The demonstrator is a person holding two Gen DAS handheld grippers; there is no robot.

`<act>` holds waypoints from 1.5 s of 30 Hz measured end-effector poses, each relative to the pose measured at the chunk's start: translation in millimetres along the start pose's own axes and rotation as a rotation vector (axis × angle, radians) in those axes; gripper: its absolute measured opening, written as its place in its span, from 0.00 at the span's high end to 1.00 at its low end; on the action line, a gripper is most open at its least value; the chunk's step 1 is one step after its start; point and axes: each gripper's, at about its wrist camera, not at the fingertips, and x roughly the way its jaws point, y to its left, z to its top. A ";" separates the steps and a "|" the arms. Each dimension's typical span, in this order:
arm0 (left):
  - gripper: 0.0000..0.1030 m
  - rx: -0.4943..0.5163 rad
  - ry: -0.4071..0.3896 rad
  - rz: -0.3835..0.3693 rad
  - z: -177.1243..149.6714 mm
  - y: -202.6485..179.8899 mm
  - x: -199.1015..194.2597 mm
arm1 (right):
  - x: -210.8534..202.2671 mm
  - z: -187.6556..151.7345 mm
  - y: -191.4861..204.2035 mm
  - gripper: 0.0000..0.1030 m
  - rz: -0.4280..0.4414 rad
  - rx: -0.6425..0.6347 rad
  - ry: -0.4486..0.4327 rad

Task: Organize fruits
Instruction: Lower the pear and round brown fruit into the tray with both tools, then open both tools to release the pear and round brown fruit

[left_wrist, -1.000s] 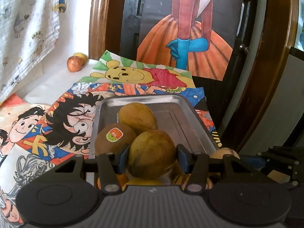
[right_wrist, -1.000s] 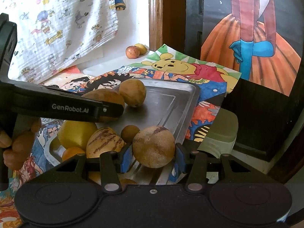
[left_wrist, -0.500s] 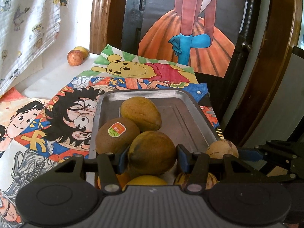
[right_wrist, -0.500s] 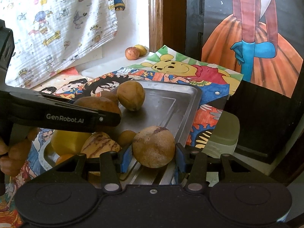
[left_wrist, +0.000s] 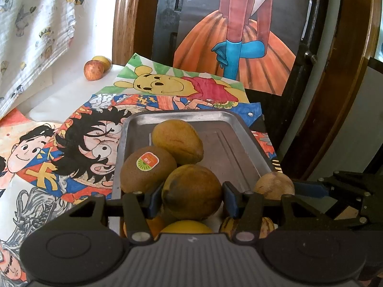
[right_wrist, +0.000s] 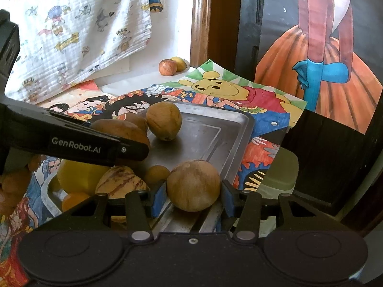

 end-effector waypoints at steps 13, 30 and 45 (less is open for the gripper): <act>0.42 -0.047 0.014 0.002 3.2 6.9 -3.7 | -0.5 -1.9 -1.8 0.45 -0.014 0.005 -0.013; 0.21 -0.050 -0.054 0.023 1.1 3.9 -27.4 | -16.2 -5.8 -4.6 0.29 -0.040 0.062 -0.060; 0.01 -0.111 -0.145 0.089 -8.6 19.5 -56.0 | -38.2 -6.0 -3.0 0.07 -0.055 0.127 -0.130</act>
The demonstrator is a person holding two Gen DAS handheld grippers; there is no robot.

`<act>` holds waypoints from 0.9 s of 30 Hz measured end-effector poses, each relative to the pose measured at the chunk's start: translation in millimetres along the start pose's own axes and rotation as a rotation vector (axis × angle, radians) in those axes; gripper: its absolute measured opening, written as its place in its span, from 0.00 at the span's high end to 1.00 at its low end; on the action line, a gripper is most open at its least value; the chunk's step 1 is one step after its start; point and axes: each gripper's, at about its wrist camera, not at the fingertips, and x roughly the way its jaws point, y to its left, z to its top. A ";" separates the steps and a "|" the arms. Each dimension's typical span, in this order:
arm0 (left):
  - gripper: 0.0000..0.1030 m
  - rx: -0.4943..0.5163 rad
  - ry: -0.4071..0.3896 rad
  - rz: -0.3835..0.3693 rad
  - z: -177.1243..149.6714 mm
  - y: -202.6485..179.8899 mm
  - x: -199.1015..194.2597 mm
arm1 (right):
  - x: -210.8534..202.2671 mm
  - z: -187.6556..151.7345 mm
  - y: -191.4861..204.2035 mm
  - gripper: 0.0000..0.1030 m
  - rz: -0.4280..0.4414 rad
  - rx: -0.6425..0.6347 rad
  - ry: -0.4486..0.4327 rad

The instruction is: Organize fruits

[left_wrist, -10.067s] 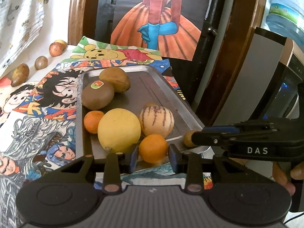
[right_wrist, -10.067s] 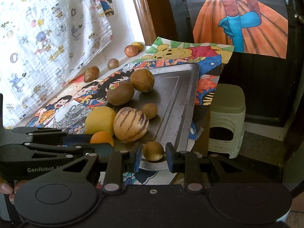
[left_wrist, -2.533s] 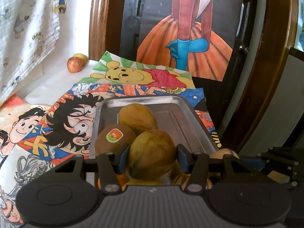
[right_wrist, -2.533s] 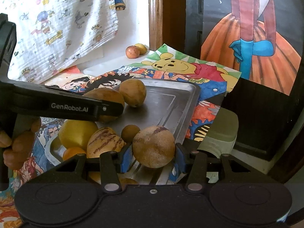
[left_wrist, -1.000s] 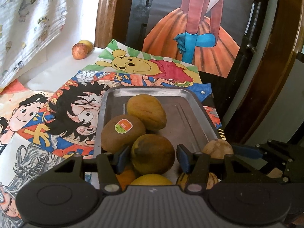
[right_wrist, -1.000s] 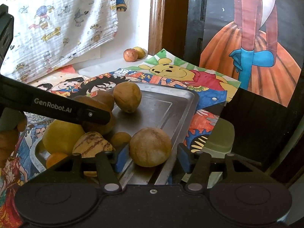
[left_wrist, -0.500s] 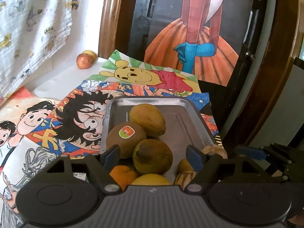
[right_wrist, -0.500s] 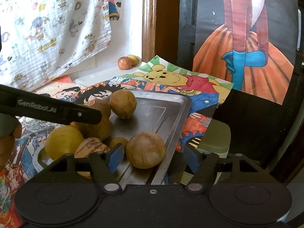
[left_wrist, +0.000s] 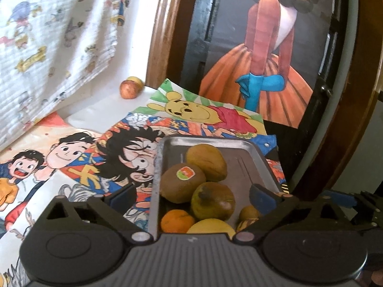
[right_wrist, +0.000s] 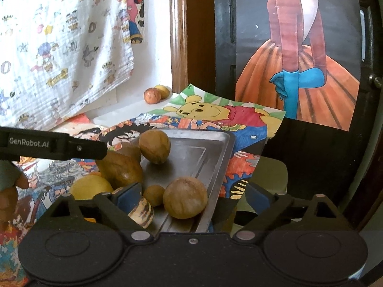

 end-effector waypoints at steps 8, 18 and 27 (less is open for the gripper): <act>0.01 -0.022 0.004 0.017 -6.4 13.0 -10.1 | -9.7 -0.1 -2.3 0.02 0.016 0.079 -0.024; 0.01 -0.011 -0.043 0.037 -15.4 18.3 -32.5 | -26.2 -1.0 3.8 0.01 0.022 0.120 -0.051; 0.01 -0.006 -0.084 0.052 -21.4 21.5 -51.1 | -40.9 -1.3 13.9 0.01 0.023 0.129 -0.078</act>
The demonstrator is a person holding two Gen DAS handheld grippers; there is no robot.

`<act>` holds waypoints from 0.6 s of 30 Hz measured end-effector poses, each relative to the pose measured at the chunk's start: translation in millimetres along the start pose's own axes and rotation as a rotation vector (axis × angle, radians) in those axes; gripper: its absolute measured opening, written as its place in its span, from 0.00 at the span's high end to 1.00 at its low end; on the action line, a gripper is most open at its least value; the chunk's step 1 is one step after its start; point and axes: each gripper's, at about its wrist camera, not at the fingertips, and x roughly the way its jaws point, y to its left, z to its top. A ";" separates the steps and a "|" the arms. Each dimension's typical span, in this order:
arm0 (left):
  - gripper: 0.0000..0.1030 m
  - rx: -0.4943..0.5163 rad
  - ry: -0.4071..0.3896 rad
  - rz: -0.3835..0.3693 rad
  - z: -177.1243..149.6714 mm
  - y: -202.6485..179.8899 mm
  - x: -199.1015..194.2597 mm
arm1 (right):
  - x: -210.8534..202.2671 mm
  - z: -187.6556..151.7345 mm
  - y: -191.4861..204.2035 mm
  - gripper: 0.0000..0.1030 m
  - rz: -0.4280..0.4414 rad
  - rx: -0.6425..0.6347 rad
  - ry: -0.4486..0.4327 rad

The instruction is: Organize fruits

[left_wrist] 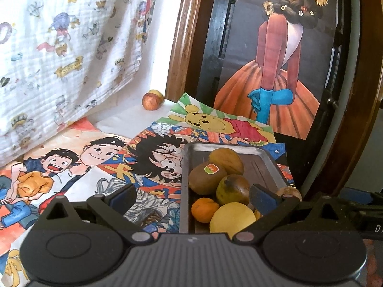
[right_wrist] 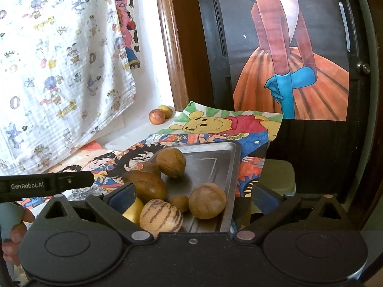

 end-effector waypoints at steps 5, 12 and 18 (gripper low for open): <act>0.01 0.013 -0.016 0.007 -4.0 2.1 -10.0 | -7.6 -3.0 6.6 0.01 0.010 0.012 -0.008; 0.00 0.011 -0.036 0.020 -7.8 10.5 -24.4 | -19.5 -8.4 13.8 0.01 0.019 0.060 -0.017; 0.01 0.012 -0.052 0.028 -10.0 16.4 -34.5 | -27.5 -9.3 22.3 0.01 0.018 0.067 -0.032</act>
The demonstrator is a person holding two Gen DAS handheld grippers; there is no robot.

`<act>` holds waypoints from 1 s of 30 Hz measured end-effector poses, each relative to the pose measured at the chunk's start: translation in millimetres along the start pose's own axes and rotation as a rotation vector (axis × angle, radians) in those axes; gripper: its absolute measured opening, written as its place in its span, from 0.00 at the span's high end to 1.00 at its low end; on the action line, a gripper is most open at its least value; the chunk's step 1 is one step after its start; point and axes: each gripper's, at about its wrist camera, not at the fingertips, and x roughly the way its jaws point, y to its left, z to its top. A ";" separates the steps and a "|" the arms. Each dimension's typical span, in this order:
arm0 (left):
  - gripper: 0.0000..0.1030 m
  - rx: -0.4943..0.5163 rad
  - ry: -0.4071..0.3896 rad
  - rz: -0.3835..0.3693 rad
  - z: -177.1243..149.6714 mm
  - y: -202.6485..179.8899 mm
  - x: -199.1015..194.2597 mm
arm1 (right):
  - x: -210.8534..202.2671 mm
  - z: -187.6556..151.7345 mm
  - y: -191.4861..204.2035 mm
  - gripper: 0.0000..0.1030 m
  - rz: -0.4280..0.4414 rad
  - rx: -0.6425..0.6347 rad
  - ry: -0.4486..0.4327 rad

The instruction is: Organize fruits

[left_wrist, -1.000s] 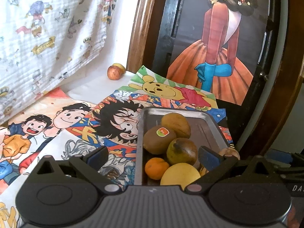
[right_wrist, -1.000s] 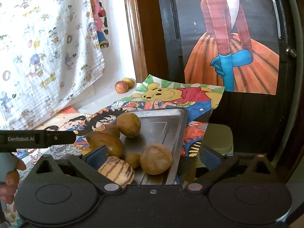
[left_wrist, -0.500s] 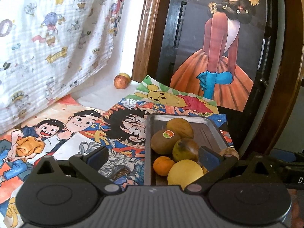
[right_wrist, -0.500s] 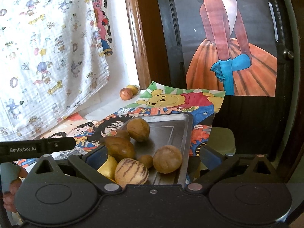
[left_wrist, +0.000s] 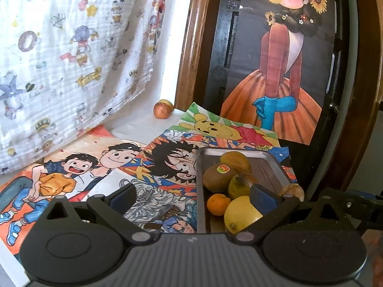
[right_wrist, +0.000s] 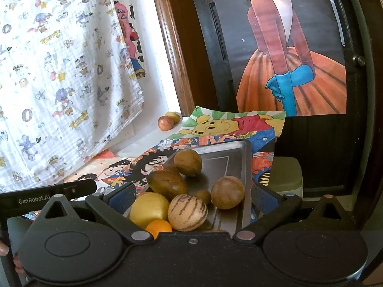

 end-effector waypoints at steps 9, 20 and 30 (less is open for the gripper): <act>0.00 0.025 -0.019 0.005 -3.8 5.5 -13.9 | -10.8 -4.2 18.5 0.01 -0.002 -0.026 -0.014; 0.00 0.029 -0.036 0.022 -11.7 21.3 -30.6 | -21.1 -11.1 33.1 0.01 -0.010 -0.026 -0.025; 0.00 0.023 -0.039 0.028 -21.6 38.0 -45.1 | -32.7 -20.4 51.4 0.01 -0.031 -0.053 -0.055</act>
